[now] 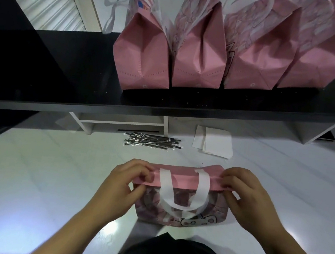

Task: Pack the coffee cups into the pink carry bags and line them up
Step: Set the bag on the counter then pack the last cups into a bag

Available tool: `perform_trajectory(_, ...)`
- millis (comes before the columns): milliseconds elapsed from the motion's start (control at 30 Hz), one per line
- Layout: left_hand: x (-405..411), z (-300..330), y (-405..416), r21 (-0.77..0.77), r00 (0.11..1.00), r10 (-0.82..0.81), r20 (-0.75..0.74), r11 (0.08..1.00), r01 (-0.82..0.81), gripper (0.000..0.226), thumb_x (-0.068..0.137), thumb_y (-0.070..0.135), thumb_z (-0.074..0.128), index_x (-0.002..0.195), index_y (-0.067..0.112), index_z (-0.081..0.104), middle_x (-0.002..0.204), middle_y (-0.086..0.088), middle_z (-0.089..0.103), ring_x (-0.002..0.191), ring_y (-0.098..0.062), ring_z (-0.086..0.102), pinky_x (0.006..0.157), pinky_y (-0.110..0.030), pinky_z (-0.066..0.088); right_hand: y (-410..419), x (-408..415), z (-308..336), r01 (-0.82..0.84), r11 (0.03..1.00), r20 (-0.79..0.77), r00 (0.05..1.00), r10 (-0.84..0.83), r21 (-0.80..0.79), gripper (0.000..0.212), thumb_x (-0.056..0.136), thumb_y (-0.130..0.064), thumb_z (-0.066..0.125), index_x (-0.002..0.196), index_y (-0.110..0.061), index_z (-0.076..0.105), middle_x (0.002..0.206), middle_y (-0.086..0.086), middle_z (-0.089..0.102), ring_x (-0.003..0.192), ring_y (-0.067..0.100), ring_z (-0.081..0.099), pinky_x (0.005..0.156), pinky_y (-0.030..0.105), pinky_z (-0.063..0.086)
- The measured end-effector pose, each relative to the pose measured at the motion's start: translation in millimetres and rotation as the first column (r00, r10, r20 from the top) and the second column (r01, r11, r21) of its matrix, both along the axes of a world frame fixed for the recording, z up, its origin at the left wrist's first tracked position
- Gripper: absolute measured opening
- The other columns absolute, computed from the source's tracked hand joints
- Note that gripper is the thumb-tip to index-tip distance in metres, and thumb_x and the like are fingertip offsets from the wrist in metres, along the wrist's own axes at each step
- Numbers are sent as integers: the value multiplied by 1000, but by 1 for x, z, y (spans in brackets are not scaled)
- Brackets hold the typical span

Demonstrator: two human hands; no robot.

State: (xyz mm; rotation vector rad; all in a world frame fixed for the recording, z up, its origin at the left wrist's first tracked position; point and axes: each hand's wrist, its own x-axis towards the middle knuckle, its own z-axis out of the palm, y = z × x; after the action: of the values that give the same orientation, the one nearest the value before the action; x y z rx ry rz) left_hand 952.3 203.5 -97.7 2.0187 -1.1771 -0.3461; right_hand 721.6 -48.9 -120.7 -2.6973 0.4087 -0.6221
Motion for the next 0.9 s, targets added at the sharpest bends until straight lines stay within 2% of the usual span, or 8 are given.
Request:
perform_trajectory(133,4,-1,3,22,997,-19,80,1000,17,11,83,36,75,91,39,68,122,31,64,124,5,57,100,-29,42,-1,-10,-7,7,998,-64,998,-11,-59,22,84,-26,76,103,-16,76,116,-1,71,116,20,60,98,34,49)
perform_trajectory(233,4,-6,3,26,990,10,141,1000,-13,16,85,26,72,95,39,69,113,31,64,111,8,57,94,-32,47,4,-12,-8,48,999,-63,997,-49,-15,23,88,-37,68,103,-20,71,115,-4,69,115,19,59,99,35,47)
perform_trajectory(333,1,-8,2,52,983,-27,182,999,18,34,88,16,67,112,42,67,112,28,63,107,4,57,94,-28,44,10,-8,-3,68,998,-59,996,-68,2,22,91,-30,66,111,-21,64,113,-4,65,107,20,57,90,39,52)
perform_trajectory(400,1,-4,-1,75,972,-70,227,996,54,35,91,19,65,116,43,69,112,26,64,106,-1,58,94,-25,39,13,-5,2,64,998,-83,994,-66,-29,28,89,-20,70,117,-22,65,113,-3,64,106,22,56,87,38,50)
perform_trajectory(533,1,8,-10,126,949,-95,301,990,59,32,85,18,69,107,40,67,102,23,69,98,-2,57,90,-23,38,16,4,15,38,997,-103,994,-44,-62,31,83,-10,79,111,-20,71,108,-3,63,101,23,55,85,32,42)
perform_trajectory(700,-2,13,-18,121,981,-58,186,992,35,33,79,9,76,89,37,61,90,22,66,86,-3,57,80,-26,41,24,22,30,-44,995,-191,981,28,-84,25,85,-19,73,110,-19,72,106,-3,66,96,24,58,78,37,49)
perform_trajectory(800,-1,14,-19,153,977,-88,197,987,58,36,85,9,74,104,38,71,99,23,72,92,-2,59,85,-22,44,24,34,37,-57,995,-218,975,39,-80,22,85,-18,70,107,-19,74,104,-3,68,93,24,60,77,36,50)
perform_trajectory(900,-1,18,-24,214,959,-166,231,970,116,40,89,18,67,122,40,70,100,20,73,91,-4,57,81,-9,34,22,44,41,-83,994,-260,963,63,-68,22,89,-20,65,109,-20,74,107,-4,68,95,23,58,82,35,50)
